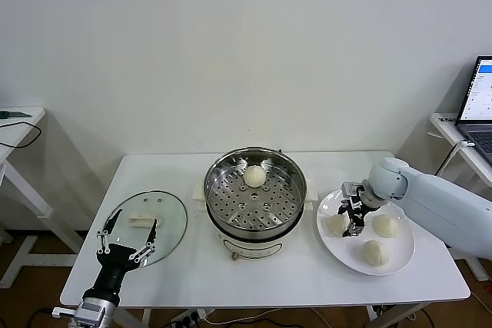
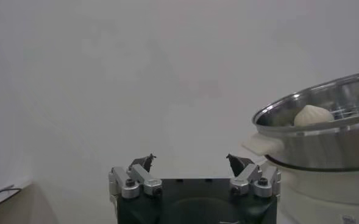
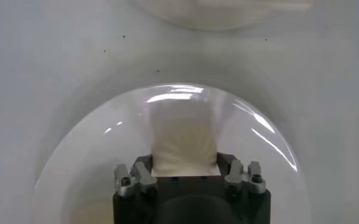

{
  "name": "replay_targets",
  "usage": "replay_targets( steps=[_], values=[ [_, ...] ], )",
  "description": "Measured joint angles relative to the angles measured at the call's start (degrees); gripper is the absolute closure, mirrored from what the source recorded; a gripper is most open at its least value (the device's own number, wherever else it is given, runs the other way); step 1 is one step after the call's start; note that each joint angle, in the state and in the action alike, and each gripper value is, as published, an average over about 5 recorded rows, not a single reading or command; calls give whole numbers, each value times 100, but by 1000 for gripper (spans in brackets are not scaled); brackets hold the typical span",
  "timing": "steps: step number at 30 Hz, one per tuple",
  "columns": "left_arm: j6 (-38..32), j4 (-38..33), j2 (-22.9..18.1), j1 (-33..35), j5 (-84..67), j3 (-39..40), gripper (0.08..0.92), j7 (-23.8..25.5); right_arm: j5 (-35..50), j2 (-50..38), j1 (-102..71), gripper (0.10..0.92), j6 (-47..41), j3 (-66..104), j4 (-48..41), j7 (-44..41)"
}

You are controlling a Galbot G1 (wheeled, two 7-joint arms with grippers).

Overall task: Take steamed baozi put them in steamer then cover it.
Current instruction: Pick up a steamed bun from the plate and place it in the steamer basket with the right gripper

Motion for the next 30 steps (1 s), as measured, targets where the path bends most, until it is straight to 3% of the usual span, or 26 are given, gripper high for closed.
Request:
replay_targets(
  steps=[17,30],
  values=[
    [20,-180,65,129,13,-12,177,-78,1504,-936,2624,330,-479,-1760,1476,-132],
    [35,-239,123,111,12,-33,177,-81,2789,-281,4640,330,-1411,-2901,2331,68]
  ],
)
